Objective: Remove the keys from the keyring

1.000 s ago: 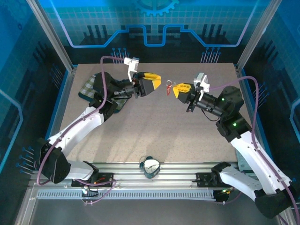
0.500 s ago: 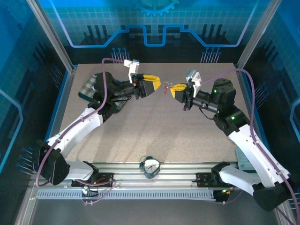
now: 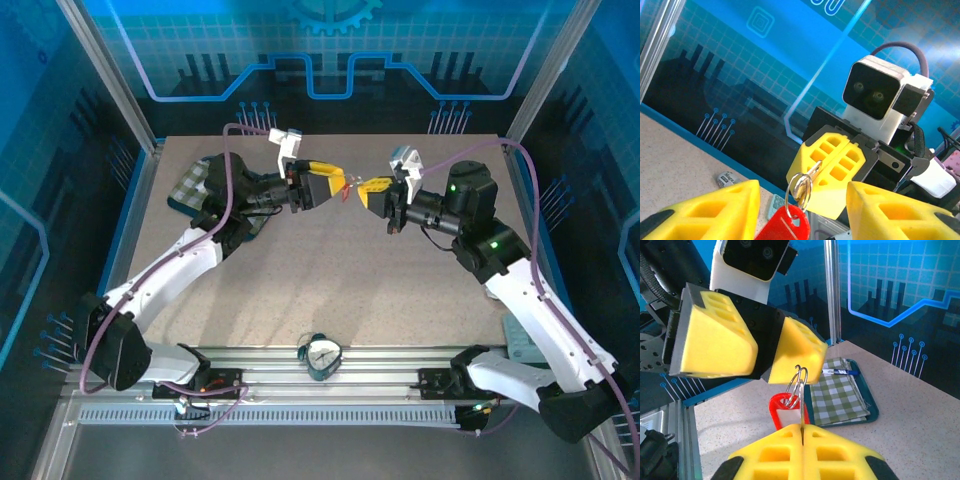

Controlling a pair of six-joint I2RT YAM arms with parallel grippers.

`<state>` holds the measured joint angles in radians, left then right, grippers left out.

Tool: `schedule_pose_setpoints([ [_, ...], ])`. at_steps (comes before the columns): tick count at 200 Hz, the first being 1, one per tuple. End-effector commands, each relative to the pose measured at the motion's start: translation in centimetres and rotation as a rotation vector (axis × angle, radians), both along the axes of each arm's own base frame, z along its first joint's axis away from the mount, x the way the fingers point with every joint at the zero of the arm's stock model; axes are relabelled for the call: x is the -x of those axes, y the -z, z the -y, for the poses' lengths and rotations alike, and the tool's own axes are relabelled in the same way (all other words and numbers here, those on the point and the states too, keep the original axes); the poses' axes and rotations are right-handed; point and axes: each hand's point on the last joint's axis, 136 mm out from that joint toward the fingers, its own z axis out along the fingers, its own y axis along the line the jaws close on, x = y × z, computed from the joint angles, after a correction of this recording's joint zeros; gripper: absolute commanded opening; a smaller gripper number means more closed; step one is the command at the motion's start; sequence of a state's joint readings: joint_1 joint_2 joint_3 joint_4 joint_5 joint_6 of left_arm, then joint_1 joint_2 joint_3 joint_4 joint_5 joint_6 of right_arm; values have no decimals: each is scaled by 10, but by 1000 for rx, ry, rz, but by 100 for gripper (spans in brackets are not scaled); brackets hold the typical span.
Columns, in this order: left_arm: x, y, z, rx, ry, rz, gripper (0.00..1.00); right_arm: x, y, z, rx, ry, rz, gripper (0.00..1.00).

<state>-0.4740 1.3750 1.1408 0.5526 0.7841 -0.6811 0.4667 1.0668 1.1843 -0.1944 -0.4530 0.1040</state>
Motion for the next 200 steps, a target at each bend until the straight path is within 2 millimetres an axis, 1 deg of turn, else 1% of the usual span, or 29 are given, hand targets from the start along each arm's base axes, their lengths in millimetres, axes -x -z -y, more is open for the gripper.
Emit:
schedule_pose_setpoints([
  [1,4,-10,0,17,38,27,46,6,-9,-6,-7,-31,7,0],
  [28,3,-12,1,25,47,25,39,6,-9,-8,-5,-36,7,0],
  [47,4,-14,1,31,51,28,31,6,-8,-8,-2,-38,8,0],
  [78,5,-15,0,35,50,31,27,7,-7,-8,1,-37,9,0],
  [99,5,-16,0,38,52,31,18,9,-9,-7,-5,-36,20,0],
  [115,7,-17,0,41,58,34,8,8,-10,-6,-7,-33,23,0],
  [136,8,-19,-1,48,59,37,2,9,-12,-6,-11,-33,31,0],
  [147,8,-19,-1,52,54,37,0,10,-13,-5,-13,-31,36,0],
  [172,6,-22,-4,74,38,31,0,11,-16,-3,-25,-24,62,0],
  [200,2,-28,-6,126,22,15,0,19,-21,-2,-44,-15,145,0],
])
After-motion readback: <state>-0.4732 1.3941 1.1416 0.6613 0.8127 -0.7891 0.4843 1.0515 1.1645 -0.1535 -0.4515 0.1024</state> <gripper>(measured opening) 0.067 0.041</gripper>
